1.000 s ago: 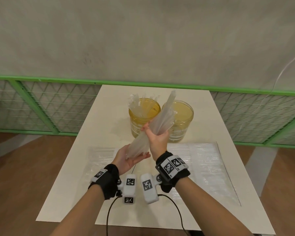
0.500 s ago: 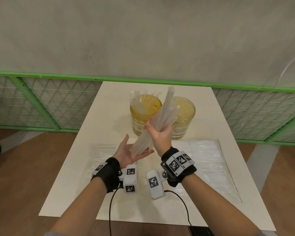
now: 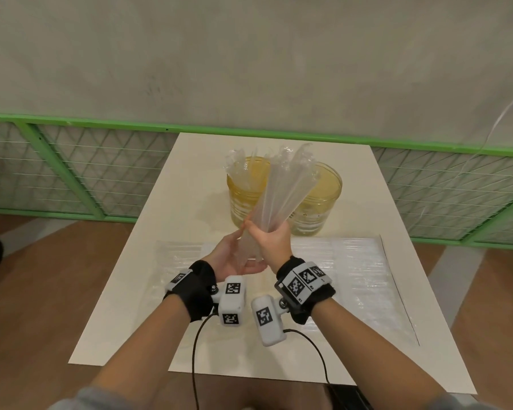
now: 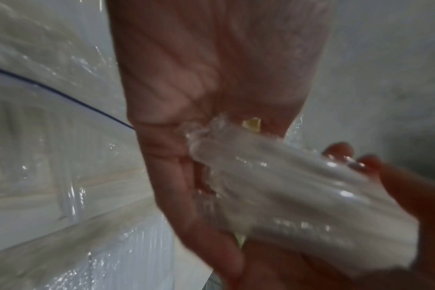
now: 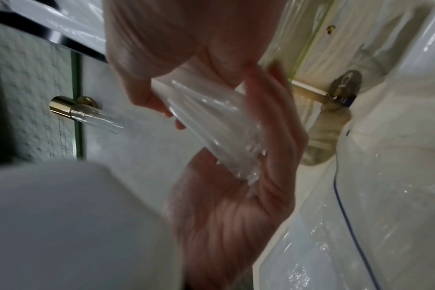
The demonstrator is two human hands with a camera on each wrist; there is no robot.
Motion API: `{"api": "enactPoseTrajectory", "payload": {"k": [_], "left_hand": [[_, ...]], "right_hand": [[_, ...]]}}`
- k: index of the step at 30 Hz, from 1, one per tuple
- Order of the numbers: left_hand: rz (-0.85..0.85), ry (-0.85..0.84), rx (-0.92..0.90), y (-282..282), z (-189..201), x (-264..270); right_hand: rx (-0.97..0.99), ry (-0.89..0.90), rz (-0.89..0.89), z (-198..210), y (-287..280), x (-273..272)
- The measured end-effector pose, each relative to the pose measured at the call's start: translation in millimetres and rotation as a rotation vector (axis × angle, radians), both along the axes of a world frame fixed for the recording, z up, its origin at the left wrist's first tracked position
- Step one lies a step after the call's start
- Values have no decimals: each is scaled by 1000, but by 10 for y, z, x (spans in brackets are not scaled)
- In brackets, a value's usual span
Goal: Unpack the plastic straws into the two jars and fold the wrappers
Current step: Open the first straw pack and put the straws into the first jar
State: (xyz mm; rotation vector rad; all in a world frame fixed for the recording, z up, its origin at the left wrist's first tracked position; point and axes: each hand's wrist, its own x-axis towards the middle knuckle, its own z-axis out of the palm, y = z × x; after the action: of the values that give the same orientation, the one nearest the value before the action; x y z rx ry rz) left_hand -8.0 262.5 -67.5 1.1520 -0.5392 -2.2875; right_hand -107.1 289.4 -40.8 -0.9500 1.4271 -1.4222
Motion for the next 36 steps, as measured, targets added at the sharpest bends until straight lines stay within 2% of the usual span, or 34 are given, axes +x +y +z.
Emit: {"api": "enactPoseTrajectory", "payload": {"k": [8, 13, 19, 23, 28, 33, 36], "left_hand": [[77, -163, -51, -69, -125, -25], [101, -161, -41, -118, -132, 12], [84, -105, 38, -78, -239, 32], [118, -25, 69, -49, -229, 49], [94, 47, -23, -18, -179, 17], [96, -157, -34, 23, -145, -92], [108, -153, -69, 63, -167, -51]], "right_hand": [[-63, 30, 126, -44, 10, 54], [-119, -61, 6, 75, -41, 23], [-49, -42, 3, 48, -69, -37], [-121, -82, -11, 108, 2, -97], [-110, -152, -58, 64, 85, -78], [-87, -92, 34, 23, 161, -59], [-77, -72, 16, 4, 178, -42]]}}
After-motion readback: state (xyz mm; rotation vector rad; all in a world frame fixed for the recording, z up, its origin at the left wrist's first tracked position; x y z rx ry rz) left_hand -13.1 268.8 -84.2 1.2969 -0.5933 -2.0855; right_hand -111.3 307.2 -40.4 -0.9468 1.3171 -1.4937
